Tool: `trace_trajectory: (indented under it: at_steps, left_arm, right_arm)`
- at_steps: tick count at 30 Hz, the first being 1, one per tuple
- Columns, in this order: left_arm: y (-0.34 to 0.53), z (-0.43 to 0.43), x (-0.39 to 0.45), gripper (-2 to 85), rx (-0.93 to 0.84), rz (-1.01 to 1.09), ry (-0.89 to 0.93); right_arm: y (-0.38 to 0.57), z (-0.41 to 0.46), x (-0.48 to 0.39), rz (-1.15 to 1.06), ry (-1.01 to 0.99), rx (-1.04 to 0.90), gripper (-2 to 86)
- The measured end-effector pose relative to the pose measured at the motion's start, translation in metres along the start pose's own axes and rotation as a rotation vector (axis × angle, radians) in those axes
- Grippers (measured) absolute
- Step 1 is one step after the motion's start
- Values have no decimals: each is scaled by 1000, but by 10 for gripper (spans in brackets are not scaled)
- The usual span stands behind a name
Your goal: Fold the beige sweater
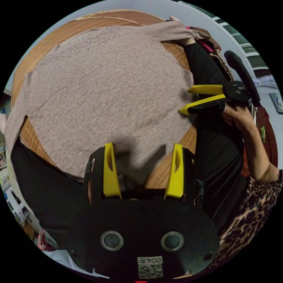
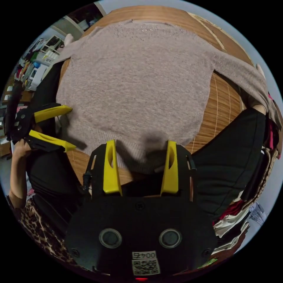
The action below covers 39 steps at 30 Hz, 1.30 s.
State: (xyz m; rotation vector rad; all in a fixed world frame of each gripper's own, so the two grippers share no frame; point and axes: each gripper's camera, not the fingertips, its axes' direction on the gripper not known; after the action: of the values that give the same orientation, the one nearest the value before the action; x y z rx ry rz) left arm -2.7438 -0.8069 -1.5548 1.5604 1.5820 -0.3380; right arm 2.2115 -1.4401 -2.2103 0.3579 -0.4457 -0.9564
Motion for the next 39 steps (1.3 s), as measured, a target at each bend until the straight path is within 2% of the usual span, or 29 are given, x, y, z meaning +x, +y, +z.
trace_trajectory:
  at_steps: [5,10,15,17,21,27,28,31,39]
  left_arm:
    - [9,-15,-9,274,68,-28,74]
    - [29,-46,-23,272,324,-155,12]
    - [23,-45,-25,269,413,-261,-83]
    - [18,-45,-21,268,434,-266,-117]
    - [-1,-58,-18,264,516,-276,-266]
    - [-18,-31,-59,254,486,-358,-347]
    - [-20,-15,-64,253,442,-358,-350]
    - [-9,-5,-48,249,491,-302,-434]
    - [7,-2,-45,248,491,-276,-391]
  right_arm:
    - [6,-18,10,-41,37,196,220]
    - [-21,-7,31,-15,84,397,188]
    - [-48,43,43,60,36,353,176]
    - [-39,50,38,54,106,408,172]
    - [-29,64,47,35,95,425,181]
    - [-9,86,54,24,111,517,185]
    - [-7,89,55,23,111,524,185]
    - [-2,95,59,23,112,529,185]
    - [7,107,68,23,111,533,186]
